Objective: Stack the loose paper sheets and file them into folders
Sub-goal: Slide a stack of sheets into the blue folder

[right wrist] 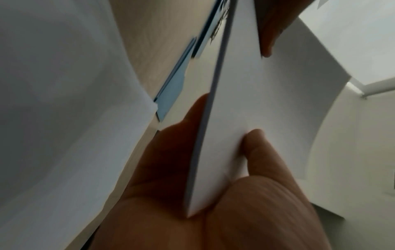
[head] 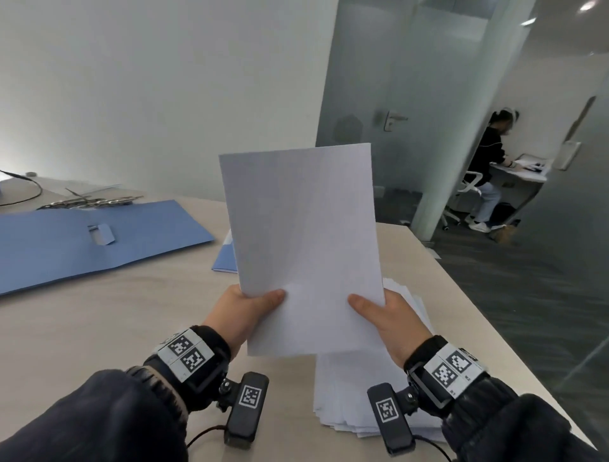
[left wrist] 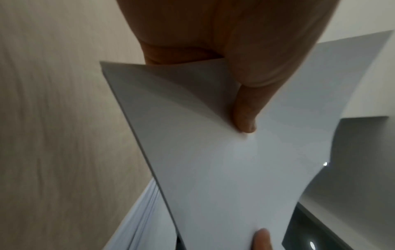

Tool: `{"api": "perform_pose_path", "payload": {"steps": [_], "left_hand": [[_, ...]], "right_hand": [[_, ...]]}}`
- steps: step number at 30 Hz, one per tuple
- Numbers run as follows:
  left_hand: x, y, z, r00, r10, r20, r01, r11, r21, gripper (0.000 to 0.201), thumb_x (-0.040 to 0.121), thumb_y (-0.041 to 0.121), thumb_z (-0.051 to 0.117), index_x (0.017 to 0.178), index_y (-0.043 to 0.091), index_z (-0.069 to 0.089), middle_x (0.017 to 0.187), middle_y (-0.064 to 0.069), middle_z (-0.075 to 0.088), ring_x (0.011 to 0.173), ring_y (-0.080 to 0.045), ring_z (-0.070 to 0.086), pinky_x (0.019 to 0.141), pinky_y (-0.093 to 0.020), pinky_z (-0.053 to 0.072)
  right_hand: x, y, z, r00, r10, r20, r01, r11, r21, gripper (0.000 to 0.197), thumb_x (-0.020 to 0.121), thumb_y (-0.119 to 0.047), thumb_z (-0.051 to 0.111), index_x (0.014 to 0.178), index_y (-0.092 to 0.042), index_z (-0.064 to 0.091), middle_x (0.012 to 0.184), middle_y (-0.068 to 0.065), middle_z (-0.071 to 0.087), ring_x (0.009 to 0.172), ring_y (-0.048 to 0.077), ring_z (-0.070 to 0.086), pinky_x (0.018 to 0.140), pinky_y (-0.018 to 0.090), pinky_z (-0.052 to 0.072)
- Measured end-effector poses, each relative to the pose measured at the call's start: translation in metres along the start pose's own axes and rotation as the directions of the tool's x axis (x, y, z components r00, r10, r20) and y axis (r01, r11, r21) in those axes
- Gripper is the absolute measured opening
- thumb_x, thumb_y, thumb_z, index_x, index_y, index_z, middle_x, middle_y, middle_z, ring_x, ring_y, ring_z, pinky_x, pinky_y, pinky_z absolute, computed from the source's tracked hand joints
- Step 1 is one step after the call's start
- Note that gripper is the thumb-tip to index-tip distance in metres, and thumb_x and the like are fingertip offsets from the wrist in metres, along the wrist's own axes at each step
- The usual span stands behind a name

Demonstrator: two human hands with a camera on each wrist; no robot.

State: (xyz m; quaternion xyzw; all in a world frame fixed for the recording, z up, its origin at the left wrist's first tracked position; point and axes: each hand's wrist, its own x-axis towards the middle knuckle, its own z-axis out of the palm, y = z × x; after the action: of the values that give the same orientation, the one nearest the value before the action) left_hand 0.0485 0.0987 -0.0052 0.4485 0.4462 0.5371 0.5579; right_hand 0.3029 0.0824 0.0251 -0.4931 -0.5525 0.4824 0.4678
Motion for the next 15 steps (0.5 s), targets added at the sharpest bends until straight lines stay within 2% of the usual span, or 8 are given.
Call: {"api": "perform_pose_path", "payload": {"steps": [2,3,6,8,11,13,15], "left_hand": [[0.0,0.004,-0.02,0.998,-0.007,-0.06,0.007,1.0,-0.015,0.041,0.069,0.023,0.08,0.105,0.005,0.074,0.103,-0.013,0.078,0.096,-0.033,0.075,0.084,-0.042,0.058],[0.0,0.007,-0.031,0.996,-0.012,-0.085,0.012,1.0,-0.004,0.038,0.071,0.02,0.082,0.105,0.004,0.074,0.102,-0.013,0.078,0.094,-0.033,0.075,0.083,-0.041,0.058],[0.0,0.014,-0.066,0.988,-0.011,-0.156,0.019,0.999,0.05,0.021,0.088,0.012,0.077,0.107,0.007,0.073,0.102,-0.01,0.078,0.09,-0.027,0.077,0.08,-0.038,0.059],[0.0,0.021,-0.088,0.977,-0.001,-0.215,0.016,0.998,0.068,0.02,0.095,0.026,0.069,0.11,0.013,0.072,0.101,-0.004,0.079,0.086,-0.021,0.077,0.079,-0.036,0.058],[0.003,0.028,-0.121,0.947,-0.013,-0.322,0.049,0.993,0.105,0.036,0.102,0.049,0.051,0.106,0.021,0.073,0.094,0.002,0.079,0.081,-0.018,0.075,0.078,-0.038,0.055],[0.008,0.029,-0.143,0.915,-0.02,-0.403,0.063,0.994,0.093,0.039,0.104,0.048,0.046,0.106,0.018,0.072,0.097,0.0,0.079,0.092,-0.021,0.074,0.081,-0.043,0.054],[0.015,0.025,-0.165,0.868,0.005,-0.497,0.067,0.99,0.128,0.024,0.103,0.035,0.052,0.107,0.018,0.07,0.103,-0.002,0.078,0.097,-0.02,0.072,0.077,-0.037,0.052]], "right_hand": [[0.008,-0.001,0.022,0.998,0.049,0.033,-0.045,0.992,-0.114,0.016,0.1,-0.028,0.06,0.11,-0.019,0.068,0.097,0.001,0.077,0.083,0.025,0.073,0.057,0.032,0.051],[0.013,0.001,0.034,0.996,0.062,0.058,-0.052,0.987,-0.154,0.016,0.101,-0.029,0.058,0.11,-0.018,0.066,0.093,0.003,0.077,0.073,0.028,0.072,0.051,0.03,0.046],[0.034,0.005,0.069,0.993,0.085,0.079,-0.07,0.982,-0.173,0.016,0.101,-0.029,0.057,0.106,-0.017,0.066,0.086,0.004,0.075,0.055,0.028,0.063,0.049,0.031,0.037],[0.049,0.01,0.091,0.992,0.105,0.071,-0.093,0.983,-0.155,0.018,0.099,-0.03,0.06,0.102,-0.015,0.068,0.085,0.008,0.07,0.054,0.026,0.056,0.05,0.032,0.039],[0.071,0.016,0.117,0.99,0.13,0.047,-0.125,0.987,-0.102,0.019,0.098,-0.028,0.062,0.099,-0.011,0.07,0.082,0.008,0.064,0.057,0.022,0.051,0.046,0.027,0.039],[0.084,0.021,0.13,0.989,0.145,0.005,-0.144,0.988,-0.056,0.021,0.097,-0.028,0.064,0.1,-0.008,0.069,0.083,0.007,0.062,0.059,0.019,0.05,0.043,0.024,0.039],[0.097,0.027,0.139,0.987,0.156,-0.032,-0.157,0.987,-0.033,0.021,0.095,-0.031,0.066,0.097,-0.01,0.069,0.087,0.008,0.062,0.064,0.021,0.05,0.043,0.024,0.038]]}}
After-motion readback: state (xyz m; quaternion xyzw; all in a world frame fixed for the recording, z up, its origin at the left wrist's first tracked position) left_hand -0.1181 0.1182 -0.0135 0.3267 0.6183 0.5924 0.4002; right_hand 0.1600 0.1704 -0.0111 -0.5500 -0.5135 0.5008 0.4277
